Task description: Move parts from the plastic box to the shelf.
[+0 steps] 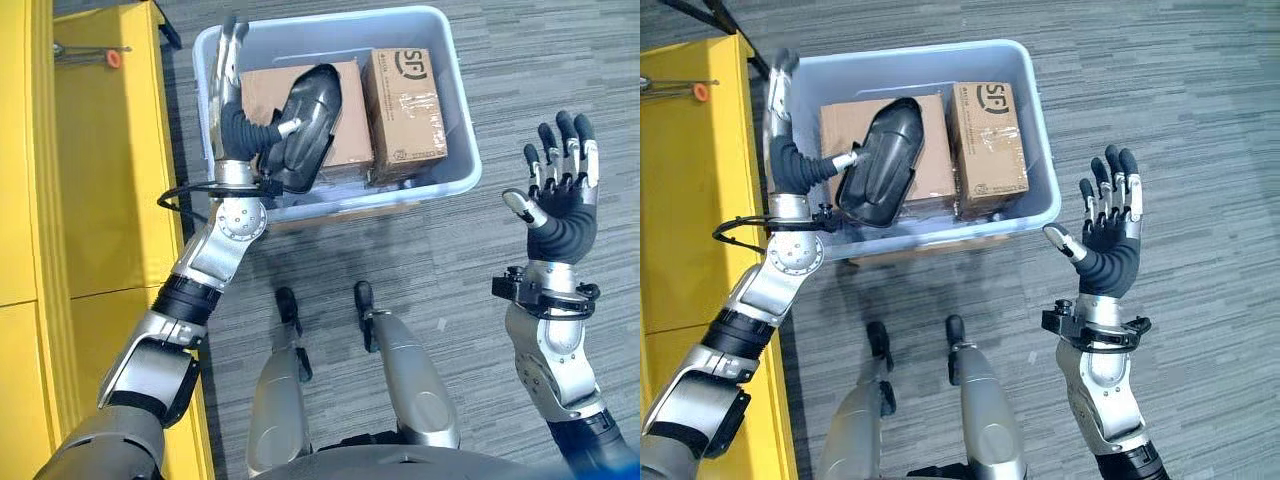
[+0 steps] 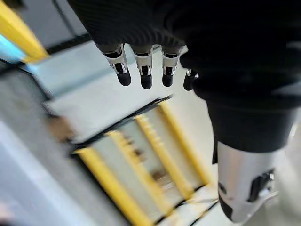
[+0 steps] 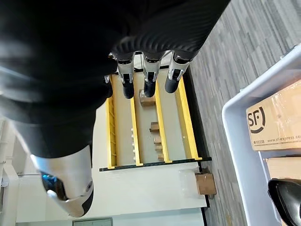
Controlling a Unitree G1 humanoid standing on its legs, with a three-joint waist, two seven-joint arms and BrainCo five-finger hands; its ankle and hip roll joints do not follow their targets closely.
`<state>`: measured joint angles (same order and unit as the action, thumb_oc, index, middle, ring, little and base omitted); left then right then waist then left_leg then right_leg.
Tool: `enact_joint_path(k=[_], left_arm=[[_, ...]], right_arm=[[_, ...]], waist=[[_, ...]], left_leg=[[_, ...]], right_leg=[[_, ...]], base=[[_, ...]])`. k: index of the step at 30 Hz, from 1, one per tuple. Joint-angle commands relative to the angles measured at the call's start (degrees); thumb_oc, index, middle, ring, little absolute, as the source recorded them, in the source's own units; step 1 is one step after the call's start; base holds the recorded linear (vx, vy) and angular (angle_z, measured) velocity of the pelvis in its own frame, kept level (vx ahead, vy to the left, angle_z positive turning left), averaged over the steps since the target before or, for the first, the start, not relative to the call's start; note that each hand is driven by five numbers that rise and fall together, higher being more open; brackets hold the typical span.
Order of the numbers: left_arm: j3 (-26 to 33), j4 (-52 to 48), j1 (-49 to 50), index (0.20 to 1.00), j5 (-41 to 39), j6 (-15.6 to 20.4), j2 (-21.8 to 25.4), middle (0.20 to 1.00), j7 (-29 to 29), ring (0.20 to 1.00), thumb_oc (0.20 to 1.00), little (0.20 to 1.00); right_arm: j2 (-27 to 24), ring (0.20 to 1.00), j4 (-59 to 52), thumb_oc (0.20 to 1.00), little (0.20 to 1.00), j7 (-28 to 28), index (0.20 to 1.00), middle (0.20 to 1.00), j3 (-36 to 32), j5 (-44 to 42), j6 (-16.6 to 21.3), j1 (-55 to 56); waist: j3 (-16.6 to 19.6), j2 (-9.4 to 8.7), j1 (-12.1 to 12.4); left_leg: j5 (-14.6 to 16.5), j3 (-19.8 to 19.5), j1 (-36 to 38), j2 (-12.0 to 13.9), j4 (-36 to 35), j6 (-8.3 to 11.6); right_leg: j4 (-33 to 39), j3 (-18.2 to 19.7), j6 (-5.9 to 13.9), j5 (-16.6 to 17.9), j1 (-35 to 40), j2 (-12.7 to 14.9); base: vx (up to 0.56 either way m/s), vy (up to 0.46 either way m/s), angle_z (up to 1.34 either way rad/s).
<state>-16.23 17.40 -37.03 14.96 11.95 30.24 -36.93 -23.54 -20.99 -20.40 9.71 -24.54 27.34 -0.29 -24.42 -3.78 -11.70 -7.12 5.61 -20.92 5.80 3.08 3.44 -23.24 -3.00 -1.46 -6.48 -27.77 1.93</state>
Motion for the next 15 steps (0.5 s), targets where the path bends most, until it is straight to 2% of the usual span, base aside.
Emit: enact_joint_path(k=[1,5,6,12,15], left_arm=[[-0.40,0.74,-1.07,1.000,2.94,-0.06,1.74,1.000,-3.13,1.000,1.000,1.000],[-0.45,5.35,-2.02,1.000,2.56,-0.99,1.64,1.000,-3.88,1.000,1.000,1.000],[-0.68,11.06,-3.19,1.000,2.14,-1.85,1.62,1.000,-4.83,1.000,1.000,1.000],[-1.33,22.51,-7.19,1.000,1.10,-4.24,1.53,1.000,-7.93,1.000,1.000,1.000],[-1.58,25.12,-8.67,1.000,1.22,-5.02,1.79,1.000,-9.40,1.000,1.000,1.000]], right_arm=[[-0.02,1.000,-2.25,1.000,1.000,1.73,1.000,1.000,-1.34,-1.91,4.52,-1.38],[0.12,1.000,-2.34,1.000,1.000,1.79,1.000,1.000,-1.30,-2.17,4.82,-1.35],[-0.18,1.000,-2.19,1.000,1.000,1.80,1.000,1.000,-1.10,-2.36,5.14,-1.11],[-0.98,1.000,-2.59,1.000,1.000,1.90,1.000,1.000,-0.20,-2.82,5.81,-0.61],[-1.34,1.000,-2.63,1.000,1.000,1.94,1.000,1.000,0.19,-2.95,5.96,-0.51]], waist=[[1.35,-0.78,0.17],[1.06,-1.25,-0.21],[0.70,-1.63,-0.58],[-0.19,-2.41,-1.13],[-0.47,-2.67,-1.29]], left_leg=[[6.84,0.40,7.57,8.28,3.15,5.77],[6.78,0.73,7.54,8.38,3.20,5.83],[6.74,0.90,7.45,8.45,3.33,5.80],[6.68,1.35,7.03,8.55,3.86,5.75],[6.72,1.52,7.01,8.55,3.96,5.68]], right_leg=[[9.06,2.87,8.48,6.90,1.03,3.80],[9.10,3.03,8.52,7.00,0.66,3.66],[9.13,3.21,8.59,7.10,0.45,3.51],[9.01,3.56,8.55,7.23,0.07,3.30],[8.85,3.63,8.52,7.26,-0.11,3.22]], base=[[-0.01,-0.007,-0.19],[0.00,-0.002,-0.03],[0.00,-0.003,-0.05],[0.01,0.000,-0.06],[0.00,-0.003,-0.01]])
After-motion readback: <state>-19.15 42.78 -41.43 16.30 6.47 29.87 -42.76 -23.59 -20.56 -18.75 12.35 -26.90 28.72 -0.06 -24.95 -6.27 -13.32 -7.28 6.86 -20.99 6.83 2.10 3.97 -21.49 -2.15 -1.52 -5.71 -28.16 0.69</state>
